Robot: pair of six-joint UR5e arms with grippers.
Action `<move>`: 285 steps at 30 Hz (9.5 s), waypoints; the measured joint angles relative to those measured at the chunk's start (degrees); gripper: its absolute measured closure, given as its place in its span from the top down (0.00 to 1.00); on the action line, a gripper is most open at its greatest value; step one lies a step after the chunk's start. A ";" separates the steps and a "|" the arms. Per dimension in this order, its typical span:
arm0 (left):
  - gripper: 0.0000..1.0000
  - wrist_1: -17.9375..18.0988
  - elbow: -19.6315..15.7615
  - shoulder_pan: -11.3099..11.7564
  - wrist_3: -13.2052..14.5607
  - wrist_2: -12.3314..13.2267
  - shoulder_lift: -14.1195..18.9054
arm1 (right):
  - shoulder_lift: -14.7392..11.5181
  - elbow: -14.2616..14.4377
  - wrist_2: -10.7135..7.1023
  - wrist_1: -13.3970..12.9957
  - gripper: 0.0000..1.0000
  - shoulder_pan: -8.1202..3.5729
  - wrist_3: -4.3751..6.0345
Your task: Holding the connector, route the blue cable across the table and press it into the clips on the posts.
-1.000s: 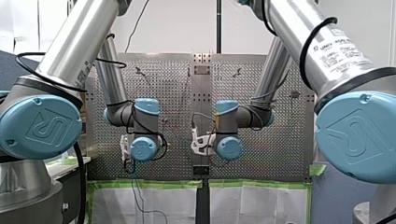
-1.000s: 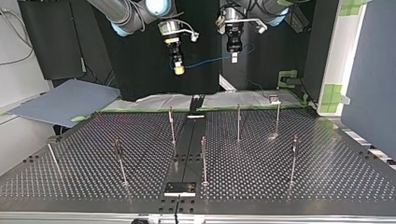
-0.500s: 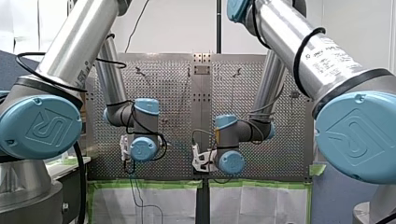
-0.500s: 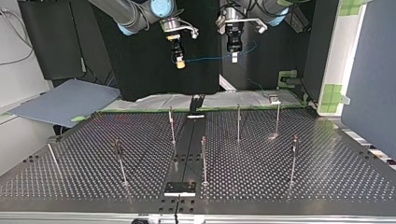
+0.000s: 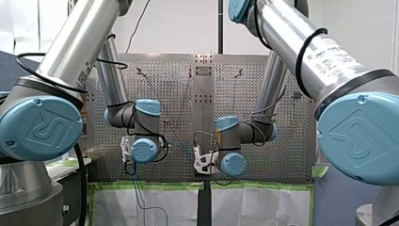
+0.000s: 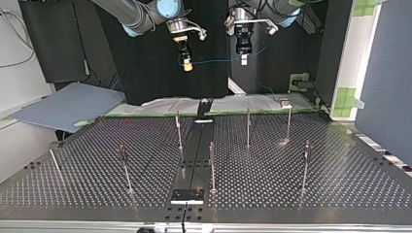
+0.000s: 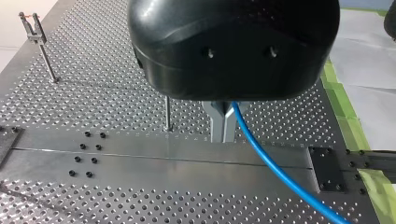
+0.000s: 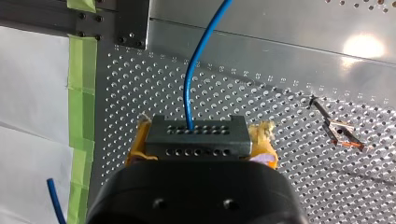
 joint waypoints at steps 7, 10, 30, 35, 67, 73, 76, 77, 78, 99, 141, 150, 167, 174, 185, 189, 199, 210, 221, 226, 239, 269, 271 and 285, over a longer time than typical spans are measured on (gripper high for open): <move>0.00 0.00 0.00 0.00 0.00 0.00 0.00 | 0.00 0.00 0.00 0.00 0.00 0.00 0.00; 0.00 0.00 0.00 0.00 0.00 0.00 0.00 | 0.00 0.00 0.00 0.00 0.00 0.00 0.00; 0.00 -7.52 2.85 1.47 3.35 -4.89 7.51 | -7.20 -7.20 -2.68 7.19 0.00 -0.56 2.68; 0.00 -9.86 2.95 1.98 3.67 -6.86 9.87 | -9.62 -9.62 -4.31 9.62 0.00 -0.55 2.97; 0.00 -21.56 11.24 7.27 -2.06 -7.82 26.87 | -18.09 -19.98 -6.02 25.89 0.00 1.97 3.30; 0.00 -22.18 11.34 8.43 -2.09 -7.50 29.64 | -17.86 -21.85 -6.14 26.43 0.00 2.45 3.38; 0.00 -22.22 11.50 9.00 -1.97 -6.58 30.77 | -17.67 -22.98 -6.15 26.63 0.00 2.81 3.64; 0.00 -22.22 11.58 9.16 -1.93 -6.19 30.89 | -17.56 -23.45 -6.15 26.86 0.00 2.98 3.72; 0.00 -22.24 11.71 9.39 -1.90 -5.66 30.90 | -17.44 -23.81 -6.15 27.09 0.00 3.12 3.77; 0.00 -23.48 13.25 17.34 -2.03 2.40 29.53 | -13.65 -34.49 -6.58 35.59 0.00 5.89 4.55; 0.00 -26.62 22.21 29.60 -3.81 10.89 25.19 | -7.27 -56.57 -11.58 43.93 0.00 5.51 8.33; 0.00 -26.46 23.61 31.32 -5.03 12.29 24.63 | -4.76 -59.58 -11.78 44.28 0.00 5.77 8.35; 0.00 -24.55 24.45 36.07 -6.69 18.19 22.79 | -2.29 -60.33 -11.78 44.44 0.00 5.50 8.35; 0.00 -23.88 25.39 37.29 -8.78 20.26 21.51 | -1.79 -60.79 -11.78 44.44 0.00 5.39 8.35; 0.00 -22.42 27.26 38.61 -10.50 23.03 17.58 | -1.23 -61.34 -11.77 44.44 0.00 5.07 8.35; 0.00 -22.04 29.00 38.79 -11.26 24.04 15.78 | -1.17 -61.67 -11.78 44.47 0.00 4.84 8.35; 0.00 -20.59 31.20 40.43 -14.39 26.75 14.20 | -0.64 -63.66 -11.78 44.55 0.00 3.99 8.35; 0.05 -19.61 31.41 41.38 -17.01 29.99 12.47 | 0.75 -65.09 -11.82 45.07 0.00 3.72 8.35; 0.97 -22.53 31.43 41.37 -18.08 28.32 12.13 | 0.85 -65.12 -11.72 46.25 0.00 3.72 8.35; 1.00 -24.76 31.42 41.02 -17.62 27.97 12.16 | 0.82 -65.17 -11.48 47.86 0.00 3.71 8.37; 1.00 -31.06 30.29 39.47 -14.37 25.62 13.74 | 0.79 -65.31 -9.43 52.56 0.00 3.70 8.36; 1.00 -38.69 21.77 36.58 -15.74 26.11 27.82 | 0.79 -65.37 -9.32 53.63 0.00 3.69 8.26; 1.00 -39.58 21.73 36.28 -15.08 26.06 28.74 | 0.79 -65.36 -9.32 53.66 0.00 3.69 8.28; 1.00 -45.85 21.73 34.63 -12.27 26.04 33.76 | 0.79 -65.38 -9.32 53.75 0.00 3.69 8.37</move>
